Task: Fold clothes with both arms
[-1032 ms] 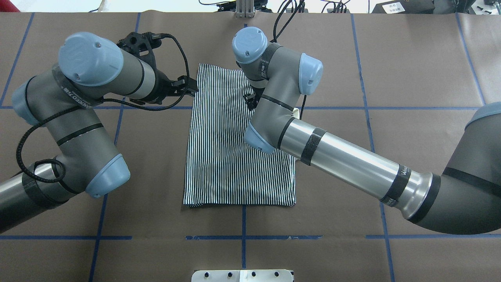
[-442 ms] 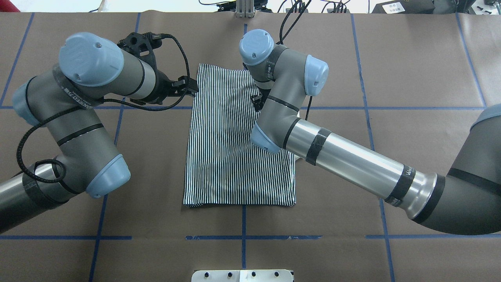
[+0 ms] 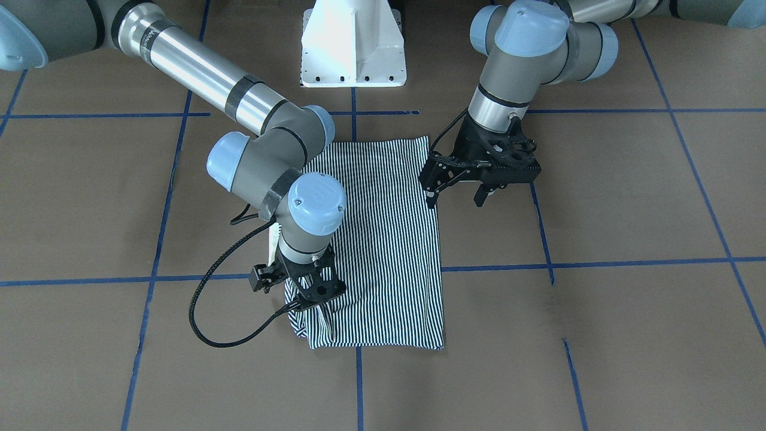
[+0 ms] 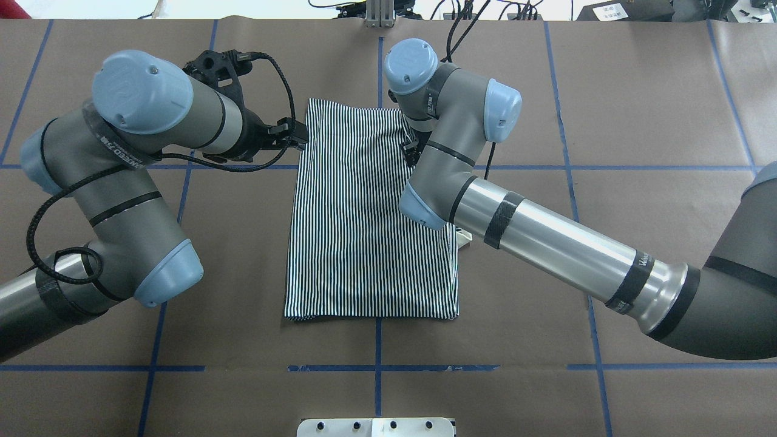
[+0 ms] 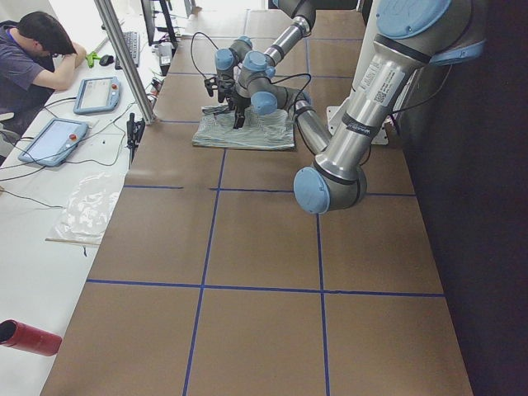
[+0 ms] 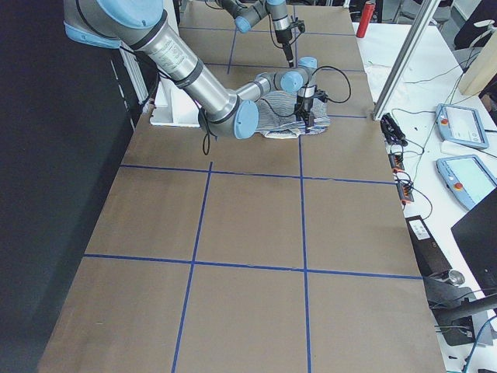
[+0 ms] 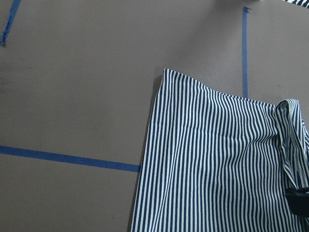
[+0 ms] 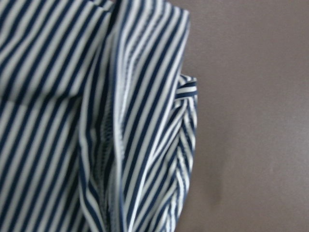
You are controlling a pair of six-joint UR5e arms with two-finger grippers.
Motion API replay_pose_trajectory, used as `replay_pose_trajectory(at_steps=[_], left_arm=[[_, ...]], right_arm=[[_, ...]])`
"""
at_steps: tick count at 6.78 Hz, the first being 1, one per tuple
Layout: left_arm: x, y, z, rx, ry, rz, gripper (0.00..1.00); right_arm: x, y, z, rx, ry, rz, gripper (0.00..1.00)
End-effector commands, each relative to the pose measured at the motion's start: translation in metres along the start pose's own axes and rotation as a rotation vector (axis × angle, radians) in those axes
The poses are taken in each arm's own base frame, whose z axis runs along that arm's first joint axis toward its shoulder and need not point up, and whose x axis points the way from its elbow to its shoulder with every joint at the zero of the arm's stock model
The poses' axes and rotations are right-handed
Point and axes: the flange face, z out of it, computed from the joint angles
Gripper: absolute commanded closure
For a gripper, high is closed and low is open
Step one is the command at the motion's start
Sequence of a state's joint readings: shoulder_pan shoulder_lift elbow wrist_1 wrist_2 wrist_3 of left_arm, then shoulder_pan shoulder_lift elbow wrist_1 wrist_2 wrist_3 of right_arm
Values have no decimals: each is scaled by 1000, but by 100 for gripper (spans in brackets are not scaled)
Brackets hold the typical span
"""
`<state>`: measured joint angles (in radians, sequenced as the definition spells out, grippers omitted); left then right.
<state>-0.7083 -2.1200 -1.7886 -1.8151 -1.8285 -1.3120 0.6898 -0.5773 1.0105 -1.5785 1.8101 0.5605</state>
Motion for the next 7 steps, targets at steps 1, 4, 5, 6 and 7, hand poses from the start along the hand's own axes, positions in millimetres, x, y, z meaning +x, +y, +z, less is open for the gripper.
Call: replay_pose_trajectory(at_steps=[1, 4, 5, 6, 7], left_arm=[[2, 1, -1, -1, 4, -1, 0], [2, 1, -1, -1, 4, -1, 0], [3, 0, -3, 1, 7, 0, 0], [6, 1, -6, -15, 16, 1, 0], [4, 4, -9, -43, 25, -18, 0]], right_arm=[[78, -3, 21, -20, 42, -17, 0], [125, -26, -20, 24, 0, -20, 0], [112, -37, -43, 51, -22, 7, 0], [95, -38, -64, 48, -102, 14, 0], [94, -17, -75, 57, -174, 46, 0]])
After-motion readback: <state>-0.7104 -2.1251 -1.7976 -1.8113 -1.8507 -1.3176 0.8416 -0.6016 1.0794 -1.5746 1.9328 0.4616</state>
